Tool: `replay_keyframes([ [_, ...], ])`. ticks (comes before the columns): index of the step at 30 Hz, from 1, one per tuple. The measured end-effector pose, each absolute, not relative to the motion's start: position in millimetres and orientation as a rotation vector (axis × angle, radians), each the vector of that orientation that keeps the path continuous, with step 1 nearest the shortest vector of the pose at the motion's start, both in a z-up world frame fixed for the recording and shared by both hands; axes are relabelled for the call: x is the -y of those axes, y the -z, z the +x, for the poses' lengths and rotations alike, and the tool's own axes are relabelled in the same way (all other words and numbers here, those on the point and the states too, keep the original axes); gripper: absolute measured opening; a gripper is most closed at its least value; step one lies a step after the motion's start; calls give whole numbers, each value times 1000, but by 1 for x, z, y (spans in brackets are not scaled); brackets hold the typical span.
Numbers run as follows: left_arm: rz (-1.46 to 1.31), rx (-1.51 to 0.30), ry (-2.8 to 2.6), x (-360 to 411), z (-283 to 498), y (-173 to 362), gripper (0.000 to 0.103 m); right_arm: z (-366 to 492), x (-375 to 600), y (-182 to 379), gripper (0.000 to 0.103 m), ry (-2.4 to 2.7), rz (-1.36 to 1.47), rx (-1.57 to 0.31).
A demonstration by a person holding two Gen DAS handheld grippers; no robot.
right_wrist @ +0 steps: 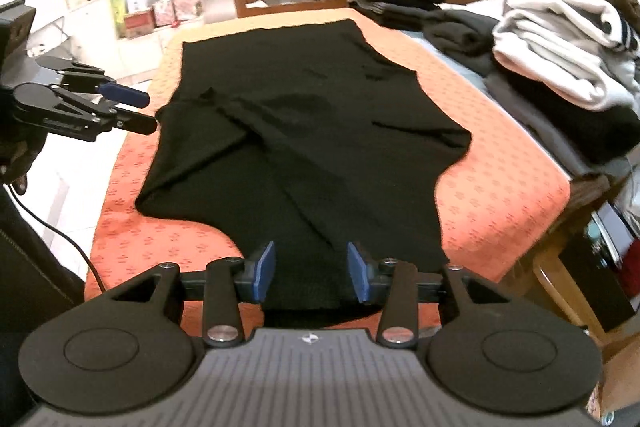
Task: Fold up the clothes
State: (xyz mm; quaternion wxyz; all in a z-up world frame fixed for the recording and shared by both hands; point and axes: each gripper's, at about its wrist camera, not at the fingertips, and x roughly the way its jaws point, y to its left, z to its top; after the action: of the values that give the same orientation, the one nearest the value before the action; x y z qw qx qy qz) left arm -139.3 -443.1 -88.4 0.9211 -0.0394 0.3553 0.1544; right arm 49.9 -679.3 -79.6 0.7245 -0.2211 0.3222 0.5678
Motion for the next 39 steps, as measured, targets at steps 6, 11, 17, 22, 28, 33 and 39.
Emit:
replay_keyframes([
  [6,-32,-758,-287,419,-150,89,53,40,676,97,46,-1221,-529,-689],
  [11,8,-743,-251,409,-152,83,54,40,683,112,57,-1231,-639,-620],
  [17,-65,-737,-359,417,-138,91,56,47,695,124,78,-1299,-809,-491],
  [22,-137,-727,-511,453,-122,93,56,69,711,135,86,-1440,-982,-286],
  [28,-221,-690,-611,519,-106,87,56,95,731,152,88,-1642,-1165,38],
  [33,-208,-704,-637,569,-97,86,57,109,734,175,88,-1747,-1264,257],
  [39,-205,-710,-708,605,-95,80,57,111,741,206,88,-1822,-1344,631],
])
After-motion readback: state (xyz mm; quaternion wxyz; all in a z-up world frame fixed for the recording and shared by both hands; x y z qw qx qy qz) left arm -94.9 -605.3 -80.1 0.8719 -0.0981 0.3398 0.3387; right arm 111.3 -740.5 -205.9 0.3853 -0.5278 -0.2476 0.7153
